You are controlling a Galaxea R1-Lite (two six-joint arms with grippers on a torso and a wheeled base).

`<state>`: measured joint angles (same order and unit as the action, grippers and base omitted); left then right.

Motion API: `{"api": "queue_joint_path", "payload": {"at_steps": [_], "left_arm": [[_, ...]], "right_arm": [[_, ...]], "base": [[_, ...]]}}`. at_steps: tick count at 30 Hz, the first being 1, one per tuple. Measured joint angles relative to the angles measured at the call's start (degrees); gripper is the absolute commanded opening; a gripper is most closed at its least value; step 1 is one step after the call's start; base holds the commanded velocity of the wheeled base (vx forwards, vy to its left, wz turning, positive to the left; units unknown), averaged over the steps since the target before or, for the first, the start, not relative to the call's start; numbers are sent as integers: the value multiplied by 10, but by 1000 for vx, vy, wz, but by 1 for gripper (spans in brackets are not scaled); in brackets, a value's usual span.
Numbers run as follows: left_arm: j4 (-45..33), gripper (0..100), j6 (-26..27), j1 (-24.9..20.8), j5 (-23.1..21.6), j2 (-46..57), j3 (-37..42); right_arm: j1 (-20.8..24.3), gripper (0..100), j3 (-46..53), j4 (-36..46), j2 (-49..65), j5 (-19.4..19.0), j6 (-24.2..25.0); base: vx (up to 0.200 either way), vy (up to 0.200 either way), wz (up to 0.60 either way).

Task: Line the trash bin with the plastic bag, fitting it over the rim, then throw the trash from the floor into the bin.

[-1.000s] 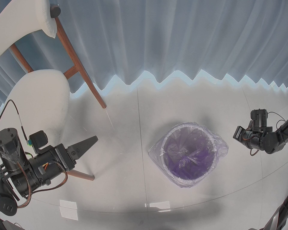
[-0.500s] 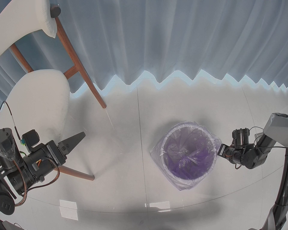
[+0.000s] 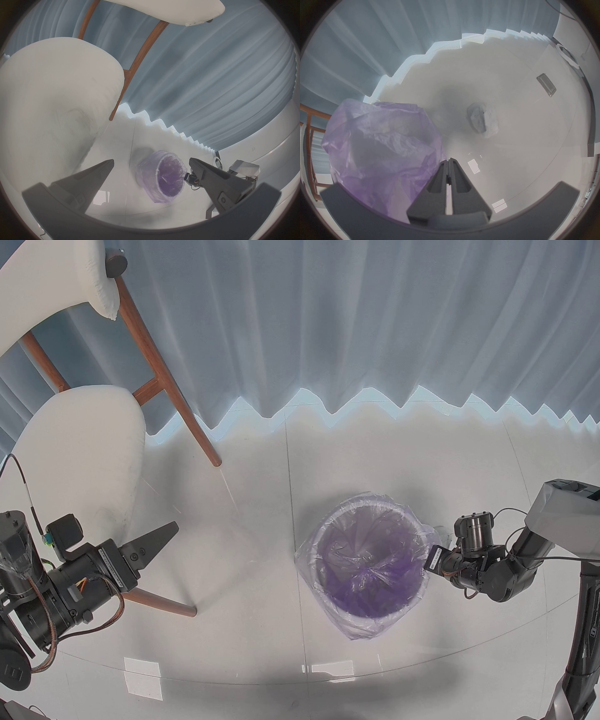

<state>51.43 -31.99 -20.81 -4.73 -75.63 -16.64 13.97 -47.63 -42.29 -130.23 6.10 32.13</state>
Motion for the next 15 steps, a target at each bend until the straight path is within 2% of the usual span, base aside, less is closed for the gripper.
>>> {"api": "queue_joint_path", "payload": {"at_steps": [5, 8, 15], "left_arm": [[0, 100, 0, 5, 0, 0, 1], [0, 100, 0, 10, 0, 1, 1], [11, 100, 0, 20, 0, 3, -1]], "right_arm": [[25, 0, 1, -14, -5, 0, 17], [22, 0, 12, -25, -6, 1, 19], [-44, 0, 42, -27, 29, 3, 17]], "base": [[0, 0, 0], [0, 0, 0], [0, 0, 0]]}}
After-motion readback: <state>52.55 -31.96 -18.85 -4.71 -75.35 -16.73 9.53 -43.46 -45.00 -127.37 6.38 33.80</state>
